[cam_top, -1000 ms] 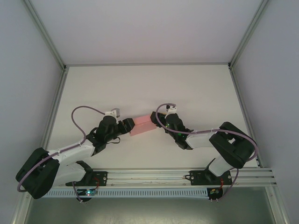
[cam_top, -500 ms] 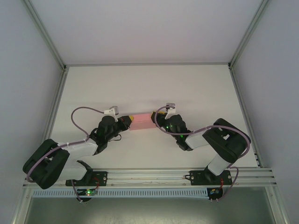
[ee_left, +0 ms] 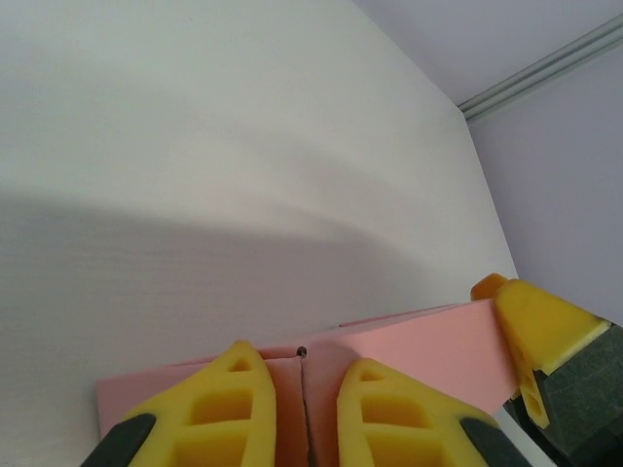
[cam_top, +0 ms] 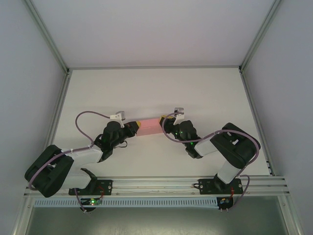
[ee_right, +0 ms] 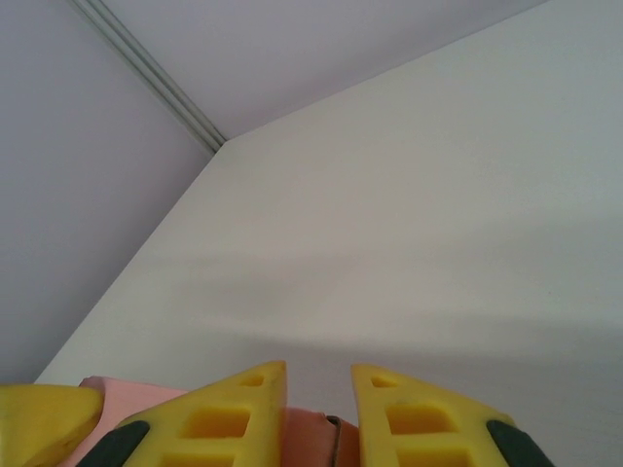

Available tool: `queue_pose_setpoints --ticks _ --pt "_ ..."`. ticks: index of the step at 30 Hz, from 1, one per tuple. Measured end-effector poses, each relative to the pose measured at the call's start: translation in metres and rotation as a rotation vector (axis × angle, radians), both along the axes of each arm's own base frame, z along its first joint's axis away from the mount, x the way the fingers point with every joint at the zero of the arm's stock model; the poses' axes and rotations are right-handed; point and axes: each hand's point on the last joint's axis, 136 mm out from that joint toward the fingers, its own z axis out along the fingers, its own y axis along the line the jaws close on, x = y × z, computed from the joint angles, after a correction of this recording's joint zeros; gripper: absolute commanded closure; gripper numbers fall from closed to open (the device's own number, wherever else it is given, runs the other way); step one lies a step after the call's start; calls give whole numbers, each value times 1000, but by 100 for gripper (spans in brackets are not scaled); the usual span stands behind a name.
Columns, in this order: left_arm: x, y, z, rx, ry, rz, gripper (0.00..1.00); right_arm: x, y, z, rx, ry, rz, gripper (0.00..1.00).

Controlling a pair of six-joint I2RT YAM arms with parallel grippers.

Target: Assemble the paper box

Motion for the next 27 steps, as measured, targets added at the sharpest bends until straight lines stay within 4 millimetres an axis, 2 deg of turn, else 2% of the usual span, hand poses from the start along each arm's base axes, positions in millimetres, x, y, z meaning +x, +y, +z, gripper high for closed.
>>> queue_pose_setpoints --ticks 6,7,10,12,13,15,18,20,25,27 --pt "0 -1 1 29 5 -14 100 1 2 3 6 -5 15 94" --pt "0 -1 1 38 9 -17 92 1 2 4 6 -4 15 93" --pt "1 -1 1 64 27 -22 76 5 3 4 -3 13 19 90" --pt "0 -1 1 81 35 -30 71 8 4 4 -7 29 22 86" --pt "-1 -1 1 89 38 -35 71 9 4 4 -9 36 23 79" --pt "-2 -1 1 106 46 -41 68 10 4 3 -19 52 26 77" --pt "-1 -1 2 125 55 -47 62 11 3 2 -40 76 25 66" --pt "-1 -1 1 137 61 -51 62 11 1 -1 -56 96 18 59" --pt "0 -1 3 169 67 -64 50 10 -2 -2 -92 135 7 54" --pt "0 -1 3 184 73 -71 40 12 -1 -2 -103 149 5 52"
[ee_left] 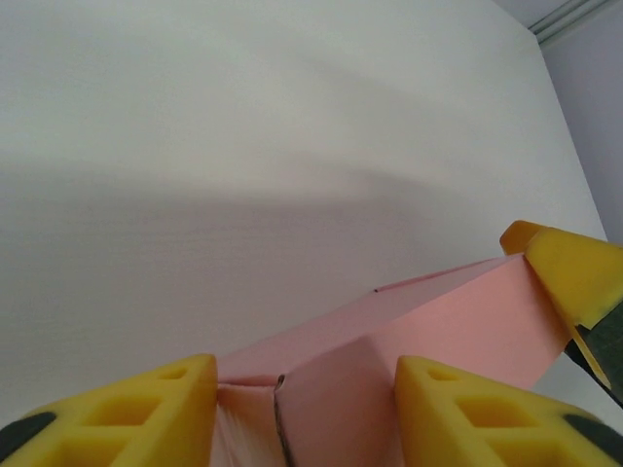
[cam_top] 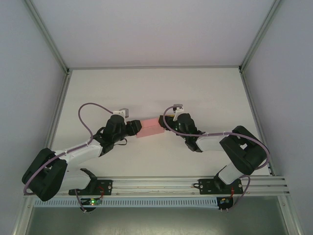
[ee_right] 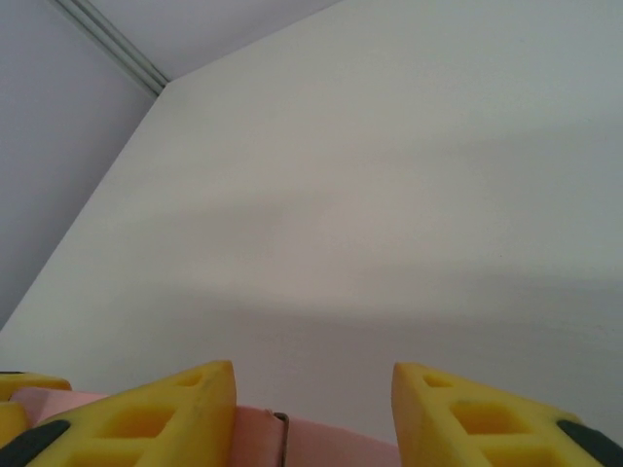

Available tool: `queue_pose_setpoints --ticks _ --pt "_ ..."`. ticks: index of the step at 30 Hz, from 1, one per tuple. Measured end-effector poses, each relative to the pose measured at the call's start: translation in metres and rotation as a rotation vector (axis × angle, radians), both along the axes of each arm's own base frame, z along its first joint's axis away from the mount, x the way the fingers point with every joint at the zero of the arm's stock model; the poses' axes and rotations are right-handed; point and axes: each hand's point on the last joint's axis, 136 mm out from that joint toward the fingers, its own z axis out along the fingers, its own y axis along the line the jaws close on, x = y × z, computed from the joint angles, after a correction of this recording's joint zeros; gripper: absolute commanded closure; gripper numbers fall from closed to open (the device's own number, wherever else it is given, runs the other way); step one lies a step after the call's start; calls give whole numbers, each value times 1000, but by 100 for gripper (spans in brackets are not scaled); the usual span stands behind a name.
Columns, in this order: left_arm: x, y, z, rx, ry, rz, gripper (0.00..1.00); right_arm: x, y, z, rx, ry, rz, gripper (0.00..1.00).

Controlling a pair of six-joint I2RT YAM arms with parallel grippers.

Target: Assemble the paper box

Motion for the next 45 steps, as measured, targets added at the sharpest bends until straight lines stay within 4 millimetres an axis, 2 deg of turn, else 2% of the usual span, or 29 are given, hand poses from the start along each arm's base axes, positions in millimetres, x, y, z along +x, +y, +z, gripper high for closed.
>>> queue_pose_setpoints --ticks 3,10,14,15,16,17,21,25,27,30,33,36,40,45 --pt "-1 -1 -1 21 9 -14 32 1 3 -1 -14 20 6 44" --pt "1 -1 3 57 11 -29 17 4 6 -2 -56 49 18 38" --pt "2 0 6 75 -1 -34 0 2 2 -1 -83 52 18 29" --pt "1 1 7 81 -2 -35 0 1 2 0 -91 50 21 26" --pt "1 2 7 86 -1 -32 0 1 1 1 -98 46 24 19" --pt "1 4 8 93 0 -26 0 0 0 3 -103 41 28 2" --pt "3 16 17 138 -12 22 0 0 -3 16 -134 -9 55 2" --pt "7 36 39 199 -61 110 0 5 -3 43 -172 -116 105 2" --pt "8 50 48 237 -77 170 0 2 4 57 -195 -187 195 1" --pt "8 69 52 308 -74 245 0 -18 29 70 -276 -302 462 2" --pt "5 84 45 376 -46 287 0 -41 55 77 -411 -427 747 2" --pt "0 96 34 442 -8 314 0 -53 78 79 -554 -526 943 2" --pt "-5 106 28 494 16 340 0 -56 91 64 -720 -565 1112 2" --pt "-11 119 27 543 25 373 0 -50 80 23 -899 -470 1268 2"
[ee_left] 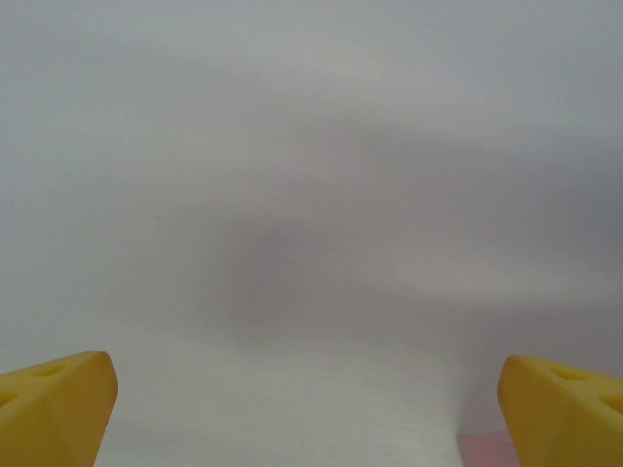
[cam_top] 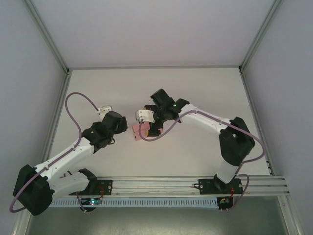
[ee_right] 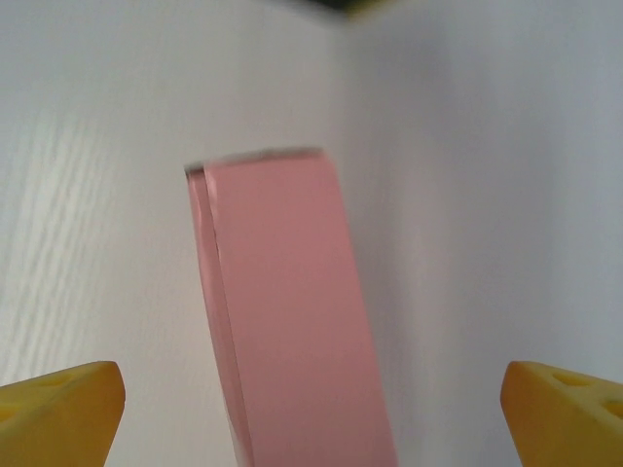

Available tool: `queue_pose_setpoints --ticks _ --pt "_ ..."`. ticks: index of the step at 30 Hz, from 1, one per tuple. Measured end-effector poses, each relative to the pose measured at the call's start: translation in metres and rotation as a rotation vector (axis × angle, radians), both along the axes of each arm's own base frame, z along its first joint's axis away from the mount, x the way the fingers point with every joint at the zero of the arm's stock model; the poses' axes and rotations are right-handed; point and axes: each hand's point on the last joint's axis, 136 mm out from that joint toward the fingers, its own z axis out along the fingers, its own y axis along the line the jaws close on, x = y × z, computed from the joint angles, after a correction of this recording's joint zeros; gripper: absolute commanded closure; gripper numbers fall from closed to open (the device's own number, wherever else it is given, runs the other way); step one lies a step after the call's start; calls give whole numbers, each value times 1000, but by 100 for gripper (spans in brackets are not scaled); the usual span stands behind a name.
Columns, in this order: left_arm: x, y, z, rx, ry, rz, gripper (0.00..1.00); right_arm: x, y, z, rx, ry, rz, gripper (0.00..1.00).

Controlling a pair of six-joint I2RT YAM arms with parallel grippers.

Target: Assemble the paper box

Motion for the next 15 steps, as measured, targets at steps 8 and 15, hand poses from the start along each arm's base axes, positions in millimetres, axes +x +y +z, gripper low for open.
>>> queue_pose_setpoints --ticks 8,15 --pt "-14 16 0 19 -24 34 0 20 -14 -36 -193 -36 -5 4" --pt "-22 24 -1 24 -29 53 0 24 -14 -54 -282 -9 20 17"
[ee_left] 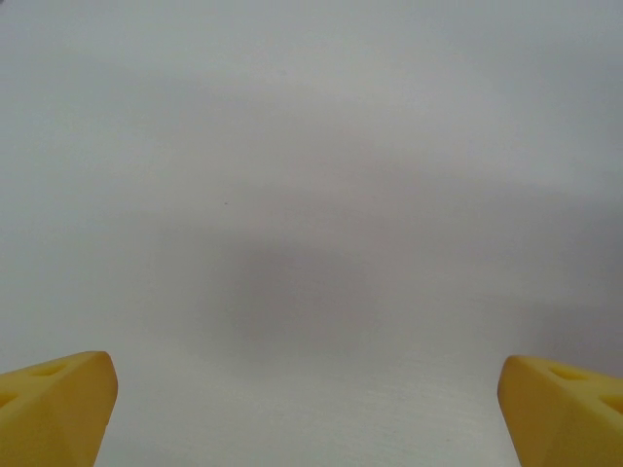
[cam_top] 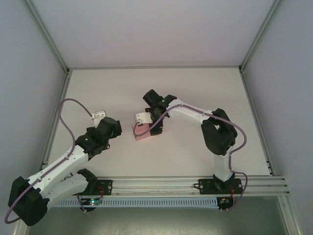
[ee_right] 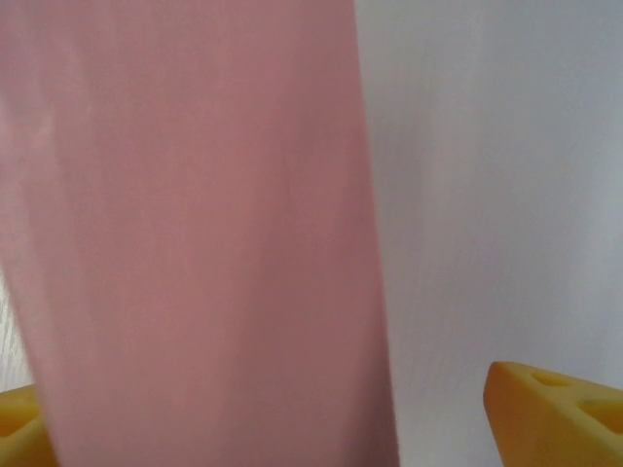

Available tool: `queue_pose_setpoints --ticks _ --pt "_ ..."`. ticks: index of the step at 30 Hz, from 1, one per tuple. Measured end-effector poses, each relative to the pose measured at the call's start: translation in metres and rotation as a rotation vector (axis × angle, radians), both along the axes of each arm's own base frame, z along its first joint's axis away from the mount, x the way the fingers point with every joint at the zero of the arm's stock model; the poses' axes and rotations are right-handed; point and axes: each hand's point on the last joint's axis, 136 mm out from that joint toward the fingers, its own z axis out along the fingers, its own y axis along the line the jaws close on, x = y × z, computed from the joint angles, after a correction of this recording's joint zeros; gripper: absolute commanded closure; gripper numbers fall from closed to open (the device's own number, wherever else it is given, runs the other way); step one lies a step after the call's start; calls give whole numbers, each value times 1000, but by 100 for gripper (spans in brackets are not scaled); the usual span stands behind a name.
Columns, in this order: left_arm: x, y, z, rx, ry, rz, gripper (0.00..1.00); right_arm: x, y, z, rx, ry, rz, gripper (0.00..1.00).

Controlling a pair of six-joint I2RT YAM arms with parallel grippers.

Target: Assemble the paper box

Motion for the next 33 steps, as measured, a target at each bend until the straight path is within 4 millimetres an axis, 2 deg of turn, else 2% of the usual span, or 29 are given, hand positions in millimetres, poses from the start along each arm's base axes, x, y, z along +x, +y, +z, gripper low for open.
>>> queue_pose_setpoints --ticks 2,4,9,13,18,27,31,33 --pt "-1 2 2 -2 -7 4 0 -4 -2 -2 -20 8 1 26" --pt "-2 3 3 -5 -13 7 0 -4 -2 -3 -31 0 3 43" --pt "-6 6 2 -9 -20 12 0 4 -3 1 -39 -75 -27 46" --pt "-9 8 2 -16 -31 12 0 18 -12 11 -42 -197 -103 48" --pt "-14 11 1 -26 -48 12 0 49 -26 24 -65 -473 -235 66" --pt "-15 12 1 -30 -54 12 0 75 -43 19 -86 -694 -364 65" --pt "-15 12 0 -28 -50 12 0 67 -44 0 -113 -706 -341 63" --pt "-15 12 -1 -25 -45 13 0 63 -44 -5 -110 -719 -343 58"
